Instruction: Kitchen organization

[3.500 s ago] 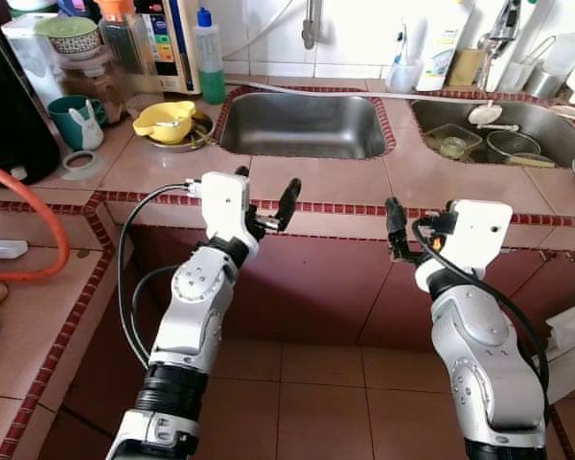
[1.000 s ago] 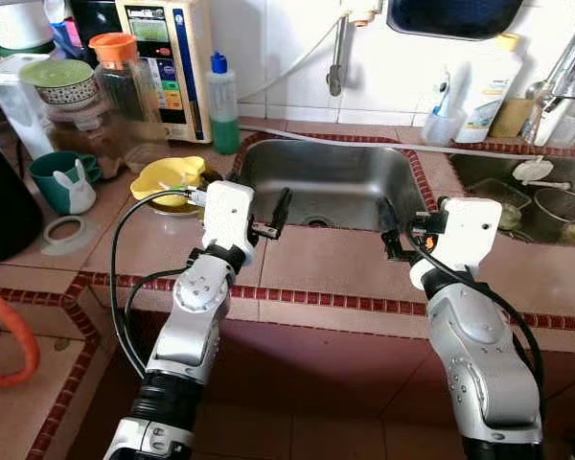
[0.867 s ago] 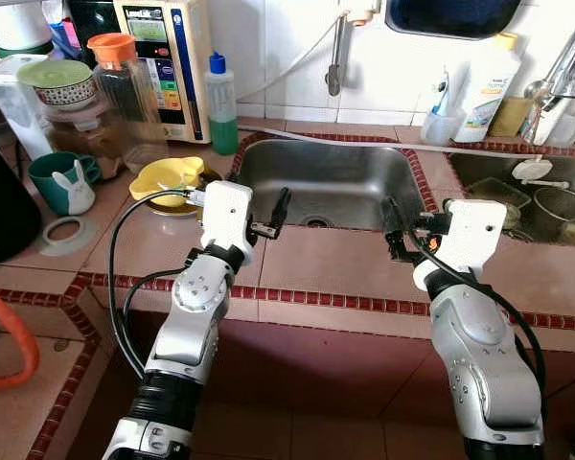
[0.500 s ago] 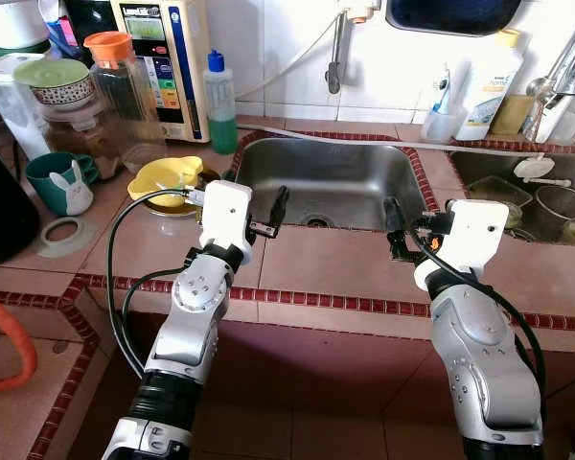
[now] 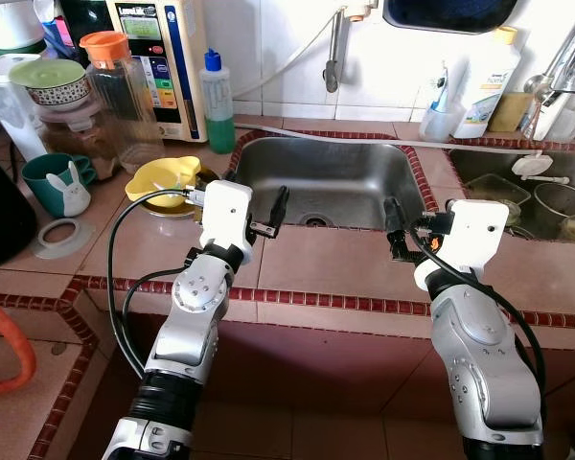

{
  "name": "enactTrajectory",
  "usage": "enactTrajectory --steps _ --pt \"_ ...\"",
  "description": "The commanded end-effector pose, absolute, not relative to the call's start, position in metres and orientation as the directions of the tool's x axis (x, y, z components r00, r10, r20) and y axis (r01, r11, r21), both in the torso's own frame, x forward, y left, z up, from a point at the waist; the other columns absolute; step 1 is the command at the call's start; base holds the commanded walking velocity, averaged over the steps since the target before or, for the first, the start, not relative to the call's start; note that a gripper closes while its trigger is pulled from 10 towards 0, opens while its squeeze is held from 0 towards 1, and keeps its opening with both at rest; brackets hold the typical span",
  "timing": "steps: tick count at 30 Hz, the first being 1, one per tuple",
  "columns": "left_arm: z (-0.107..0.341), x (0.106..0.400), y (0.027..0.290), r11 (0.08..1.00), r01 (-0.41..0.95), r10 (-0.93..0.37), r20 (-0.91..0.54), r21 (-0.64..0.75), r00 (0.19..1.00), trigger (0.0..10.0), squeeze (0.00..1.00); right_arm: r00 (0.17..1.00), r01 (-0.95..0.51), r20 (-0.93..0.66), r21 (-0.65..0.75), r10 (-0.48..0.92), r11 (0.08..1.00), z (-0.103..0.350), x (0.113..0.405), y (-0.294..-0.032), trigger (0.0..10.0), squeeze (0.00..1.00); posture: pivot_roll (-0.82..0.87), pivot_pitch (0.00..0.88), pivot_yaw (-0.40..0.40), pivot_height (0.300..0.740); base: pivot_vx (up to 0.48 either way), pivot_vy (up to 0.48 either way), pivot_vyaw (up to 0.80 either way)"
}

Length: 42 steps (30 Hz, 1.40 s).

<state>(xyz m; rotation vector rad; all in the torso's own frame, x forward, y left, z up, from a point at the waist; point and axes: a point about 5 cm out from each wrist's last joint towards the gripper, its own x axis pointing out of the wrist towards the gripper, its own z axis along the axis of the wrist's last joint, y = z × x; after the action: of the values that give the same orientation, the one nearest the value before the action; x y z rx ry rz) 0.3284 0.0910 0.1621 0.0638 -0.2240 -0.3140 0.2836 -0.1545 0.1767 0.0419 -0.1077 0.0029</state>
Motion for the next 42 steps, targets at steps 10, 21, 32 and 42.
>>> enactTrajectory --steps 10,21,32,42 --pt "0.1639 0.3291 0.0879 0.943 0.315 -0.331 0.212 0.106 0.919 10.0 0.00 0.994 0.003 0.112 0.045 -0.008 0.999 0.1792 0.2838 -0.1557 10.0 0.00 0.06 0.000 0.010 0.740 0.000 0.000 0.00" --pt "0.1639 0.3291 0.0879 0.943 0.315 -0.331 0.212 0.106 0.919 10.0 0.00 0.994 0.003 0.112 0.045 -0.008 0.999 0.1792 0.2838 -0.1557 10.0 0.00 0.06 0.000 0.010 0.740 0.000 0.000 0.00" --pt "0.1639 0.3291 0.0879 0.943 0.315 -0.331 0.212 0.106 0.919 10.0 0.00 0.994 0.003 0.112 0.045 -0.008 0.999 0.1792 0.2838 -0.1557 10.0 0.00 0.06 0.000 0.010 0.740 0.000 0.000 0.00" --pt "0.1655 0.3310 0.0841 0.948 0.306 -0.317 0.214 0.087 0.924 10.0 0.00 0.995 0.021 0.097 0.020 -0.023 1.000 0.1755 0.2833 -0.1563 10.0 0.00 0.06 0.000 0.018 0.740 0.000 0.000 0.00"
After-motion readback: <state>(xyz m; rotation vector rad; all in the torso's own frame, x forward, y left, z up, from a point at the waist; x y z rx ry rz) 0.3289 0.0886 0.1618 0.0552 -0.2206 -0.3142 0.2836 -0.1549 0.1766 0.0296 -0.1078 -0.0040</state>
